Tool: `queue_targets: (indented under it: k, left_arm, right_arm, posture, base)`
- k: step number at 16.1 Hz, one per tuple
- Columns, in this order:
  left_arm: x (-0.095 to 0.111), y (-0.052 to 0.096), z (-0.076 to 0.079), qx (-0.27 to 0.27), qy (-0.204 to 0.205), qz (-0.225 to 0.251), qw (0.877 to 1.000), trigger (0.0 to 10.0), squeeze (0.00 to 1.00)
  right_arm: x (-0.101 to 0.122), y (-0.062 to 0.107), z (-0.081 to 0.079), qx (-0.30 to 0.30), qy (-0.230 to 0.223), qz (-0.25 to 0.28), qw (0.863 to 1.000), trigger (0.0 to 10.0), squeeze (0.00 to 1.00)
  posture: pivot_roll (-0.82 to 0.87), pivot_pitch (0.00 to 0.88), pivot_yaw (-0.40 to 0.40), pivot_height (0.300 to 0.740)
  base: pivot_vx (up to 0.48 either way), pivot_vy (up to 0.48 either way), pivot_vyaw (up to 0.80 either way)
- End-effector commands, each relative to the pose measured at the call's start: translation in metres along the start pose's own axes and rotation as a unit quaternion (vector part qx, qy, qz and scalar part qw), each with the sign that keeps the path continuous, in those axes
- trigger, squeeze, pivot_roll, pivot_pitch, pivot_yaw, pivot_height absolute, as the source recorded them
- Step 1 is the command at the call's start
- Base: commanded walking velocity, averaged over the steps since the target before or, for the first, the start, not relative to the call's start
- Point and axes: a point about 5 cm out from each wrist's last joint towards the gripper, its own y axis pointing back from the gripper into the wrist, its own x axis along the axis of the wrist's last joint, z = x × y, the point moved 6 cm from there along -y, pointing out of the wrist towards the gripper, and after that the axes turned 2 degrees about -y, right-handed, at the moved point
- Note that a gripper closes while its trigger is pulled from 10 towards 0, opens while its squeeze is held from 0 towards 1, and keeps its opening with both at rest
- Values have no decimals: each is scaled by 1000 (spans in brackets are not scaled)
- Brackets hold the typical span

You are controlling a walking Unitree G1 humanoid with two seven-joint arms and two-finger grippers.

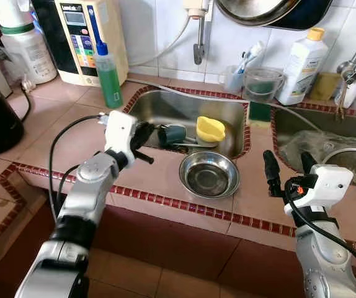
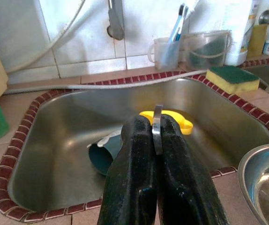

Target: Kitchen organization

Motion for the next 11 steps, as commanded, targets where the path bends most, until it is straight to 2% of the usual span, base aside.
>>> queue_targets:
  k: [1, 6, 11]
  left_arm:
    - [5, -4, -1, 0, -11, 3, 1000, 10000, 0]
    - [2, -9, 8, -17, -15, 2, 1000, 10000, 0]
    - [2, -10, 8, -19, -11, 7, 1000, 10000, 0]
  right_arm:
    - [-3, 2, 2, -7, 3, -5, 1000, 10000, 0]
    - [-9, 1, -11, 1, -14, -8, 1000, 10000, 0]
    - [-8, -2, -10, 4, -11, -7, 1000, 10000, 0]
  posture:
    - [-177, 0, 58, 740]
    - [-175, 0, 66, 740]
    - [-172, 0, 58, 740]
  base:
    - [0, 0, 0]
    - [304, 0, 0]
    - [318, 0, 0]
